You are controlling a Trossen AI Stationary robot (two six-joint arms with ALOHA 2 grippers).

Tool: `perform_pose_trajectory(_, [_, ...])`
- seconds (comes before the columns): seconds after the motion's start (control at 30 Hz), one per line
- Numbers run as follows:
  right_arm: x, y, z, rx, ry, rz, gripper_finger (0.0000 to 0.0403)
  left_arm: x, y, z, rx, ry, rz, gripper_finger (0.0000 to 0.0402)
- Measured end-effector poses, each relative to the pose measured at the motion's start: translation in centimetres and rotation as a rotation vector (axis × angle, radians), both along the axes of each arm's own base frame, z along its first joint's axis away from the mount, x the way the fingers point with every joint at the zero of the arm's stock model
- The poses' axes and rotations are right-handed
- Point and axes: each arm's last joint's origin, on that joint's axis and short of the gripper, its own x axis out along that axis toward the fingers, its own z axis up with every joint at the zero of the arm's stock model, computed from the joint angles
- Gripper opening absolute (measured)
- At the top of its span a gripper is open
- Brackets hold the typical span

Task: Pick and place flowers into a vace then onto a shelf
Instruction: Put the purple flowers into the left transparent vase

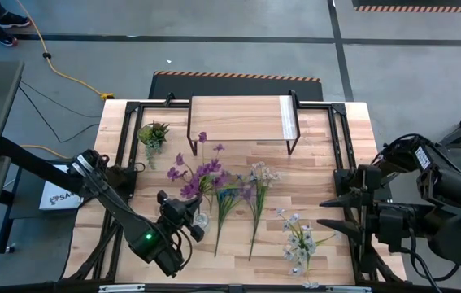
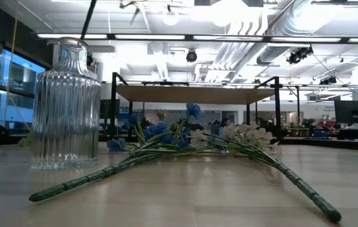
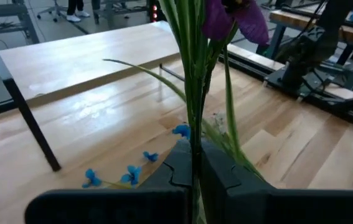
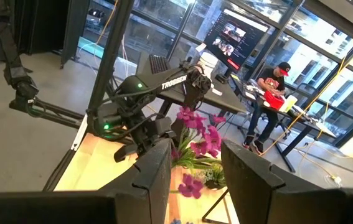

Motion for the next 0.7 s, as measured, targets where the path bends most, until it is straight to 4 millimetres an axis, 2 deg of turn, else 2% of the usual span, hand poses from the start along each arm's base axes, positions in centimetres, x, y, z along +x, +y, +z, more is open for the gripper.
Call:
perform_pose_trajectory(0.23, [0.00,-0.01,0.01,0.007,-0.002,-0.005,0.0134,-0.17,0.06,-0.89,-0.017,0.002,0.006,0.0043])
perform_pose_trajectory(0.7, [0.00,-0.05,0.03,0.004,-0.007,-0.019,0.0134,0.05,-0.12,-0.75,-0.010,-0.051,0.001,0.0043])
